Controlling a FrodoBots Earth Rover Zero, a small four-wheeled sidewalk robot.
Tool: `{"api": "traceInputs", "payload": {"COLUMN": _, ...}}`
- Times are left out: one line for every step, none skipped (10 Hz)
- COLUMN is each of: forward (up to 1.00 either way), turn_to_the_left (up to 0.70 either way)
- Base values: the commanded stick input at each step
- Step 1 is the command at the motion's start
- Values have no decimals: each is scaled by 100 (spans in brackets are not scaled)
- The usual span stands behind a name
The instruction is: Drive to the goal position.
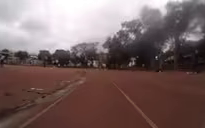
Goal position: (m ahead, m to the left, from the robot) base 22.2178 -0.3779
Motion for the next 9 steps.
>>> {"api": "traceInputs", "payload": {"forward": 70, "turn_to_the_left": 7}}
{"api": "traceInputs", "payload": {"forward": 70, "turn_to_the_left": 1}}
{"api": "traceInputs", "payload": {"forward": 70, "turn_to_the_left": 1}}
{"api": "traceInputs", "payload": {"forward": 70, "turn_to_the_left": 3}}
{"api": "traceInputs", "payload": {"forward": 70, "turn_to_the_left": 1}}
{"api": "traceInputs", "payload": {"forward": 70, "turn_to_the_left": 0}}
{"api": "traceInputs", "payload": {"forward": 70, "turn_to_the_left": 0}}
{"api": "traceInputs", "payload": {"forward": 70, "turn_to_the_left": 0}}
{"api": "traceInputs", "payload": {"forward": 70, "turn_to_the_left": 0}}
